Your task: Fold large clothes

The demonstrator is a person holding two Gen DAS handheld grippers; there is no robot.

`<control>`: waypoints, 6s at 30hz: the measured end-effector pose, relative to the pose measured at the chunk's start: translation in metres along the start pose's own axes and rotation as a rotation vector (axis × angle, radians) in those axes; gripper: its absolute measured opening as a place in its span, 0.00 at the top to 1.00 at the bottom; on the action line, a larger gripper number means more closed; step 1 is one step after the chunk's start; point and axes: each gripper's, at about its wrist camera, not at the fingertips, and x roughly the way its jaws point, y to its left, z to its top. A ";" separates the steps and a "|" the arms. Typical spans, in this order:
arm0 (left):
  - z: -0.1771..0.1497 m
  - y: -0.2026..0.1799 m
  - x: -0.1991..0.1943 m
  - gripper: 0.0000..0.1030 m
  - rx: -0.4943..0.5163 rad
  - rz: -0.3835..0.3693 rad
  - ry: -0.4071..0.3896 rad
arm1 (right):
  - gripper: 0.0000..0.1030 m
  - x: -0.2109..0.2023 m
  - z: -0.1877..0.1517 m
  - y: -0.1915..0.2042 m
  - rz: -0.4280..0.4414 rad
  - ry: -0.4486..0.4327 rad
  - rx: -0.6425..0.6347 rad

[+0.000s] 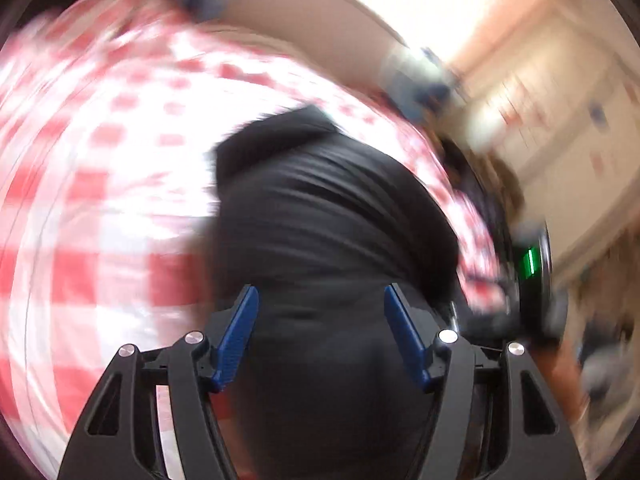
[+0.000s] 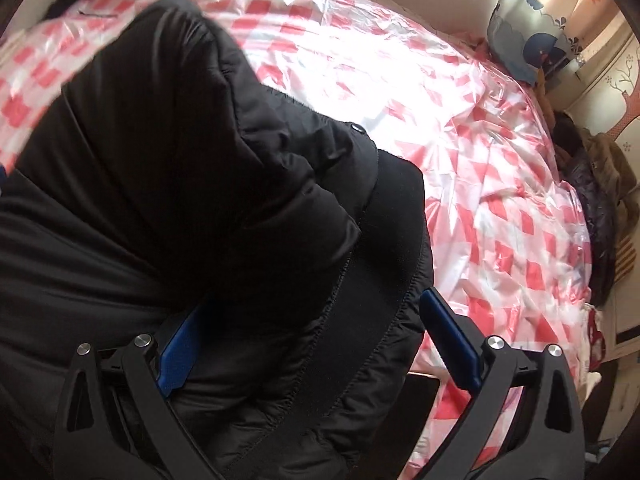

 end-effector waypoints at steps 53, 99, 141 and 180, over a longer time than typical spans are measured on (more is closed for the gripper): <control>-0.017 0.085 -0.017 0.23 0.413 0.313 0.021 | 0.06 0.068 0.109 0.148 0.687 -0.238 0.415; -0.079 0.033 -0.140 0.07 0.308 0.610 -0.184 | 0.06 -0.097 0.047 0.169 0.406 -0.339 0.206; -0.092 0.031 -0.135 0.07 0.151 0.642 0.040 | 0.06 -0.119 -0.008 0.216 0.289 -0.130 0.213; -0.085 0.041 -0.134 0.07 0.141 0.663 0.049 | 0.06 -0.110 -0.010 0.225 0.285 -0.103 0.182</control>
